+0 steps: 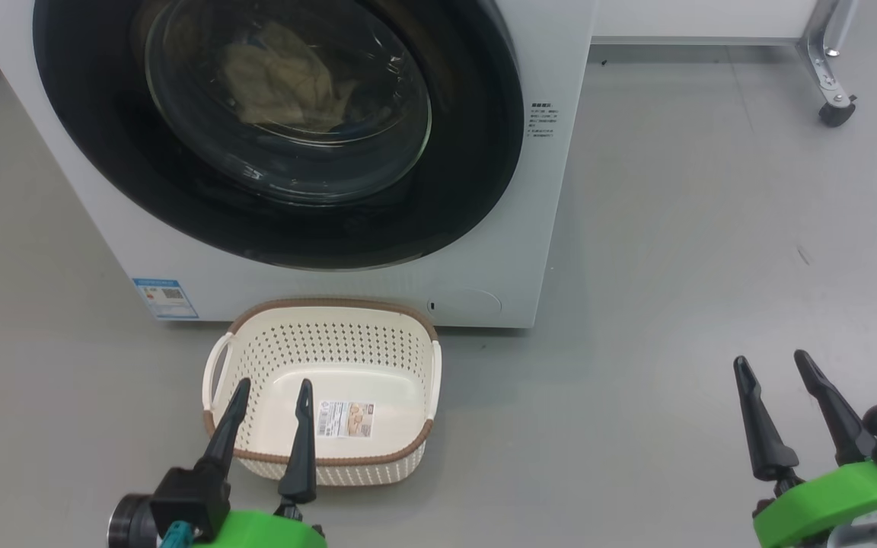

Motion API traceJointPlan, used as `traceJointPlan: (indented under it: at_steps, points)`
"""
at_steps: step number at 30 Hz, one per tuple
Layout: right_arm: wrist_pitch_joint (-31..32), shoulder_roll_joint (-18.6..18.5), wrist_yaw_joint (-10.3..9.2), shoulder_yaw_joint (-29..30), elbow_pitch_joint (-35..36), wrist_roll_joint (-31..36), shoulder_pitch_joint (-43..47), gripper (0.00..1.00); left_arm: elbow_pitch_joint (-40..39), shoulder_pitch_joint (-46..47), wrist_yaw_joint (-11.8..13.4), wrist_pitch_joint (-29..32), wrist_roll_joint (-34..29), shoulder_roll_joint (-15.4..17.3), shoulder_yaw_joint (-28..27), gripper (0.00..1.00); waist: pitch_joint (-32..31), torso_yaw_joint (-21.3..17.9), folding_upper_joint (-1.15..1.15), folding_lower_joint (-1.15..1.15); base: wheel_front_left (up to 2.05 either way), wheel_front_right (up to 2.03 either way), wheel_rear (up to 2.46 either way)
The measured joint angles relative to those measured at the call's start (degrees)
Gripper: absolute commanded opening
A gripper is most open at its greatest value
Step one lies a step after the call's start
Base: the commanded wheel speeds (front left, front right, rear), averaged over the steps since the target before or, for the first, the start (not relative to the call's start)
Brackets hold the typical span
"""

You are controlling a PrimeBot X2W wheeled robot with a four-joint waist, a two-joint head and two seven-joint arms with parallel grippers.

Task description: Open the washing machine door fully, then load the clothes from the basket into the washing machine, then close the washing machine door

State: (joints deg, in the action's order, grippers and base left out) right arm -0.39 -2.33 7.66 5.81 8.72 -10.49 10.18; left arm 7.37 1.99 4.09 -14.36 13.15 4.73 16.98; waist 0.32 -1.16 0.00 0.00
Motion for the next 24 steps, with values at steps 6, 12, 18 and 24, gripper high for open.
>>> traceJointPlan:
  at_steps: [6, 12, 18, 24]
  points:
    - [0.19, 0.01, 0.0, -0.2, -0.02, -0.02, 0.0, 1.0, 0.12, 0.0, 0.07, 0.0, 0.02, 0.04, 0.04, 1.0, -0.24, -0.12, 0.0, 0.0, 0.0, 0.0, 0.0]
    - [0.24, 0.31, 0.0, -0.71, -3.72, -0.03, 0.49, 0.0, 3.36, -1.19, -0.01, 0.26, 0.02, -0.2, 0.36, 0.0, -0.32, -0.23, 0.0, 0.0, 0.0, 0.0, 0.0]
    - [0.24, 0.55, 0.0, -1.14, -7.49, -2.01, 1.99, 0.0, 6.56, -4.29, -0.12, 0.82, 2.0, -0.26, 0.55, 0.0, -0.32, -0.2, 0.0, 0.0, 0.0, 0.0, 0.0]
    - [0.25, 0.55, 0.0, -1.3, -8.16, -6.1, 1.9, 0.0, 6.55, -4.14, -0.59, 1.41, 5.94, -0.27, -0.15, 0.0, -0.31, -0.13, 0.0, 0.0, 0.0, 0.0, 0.0]
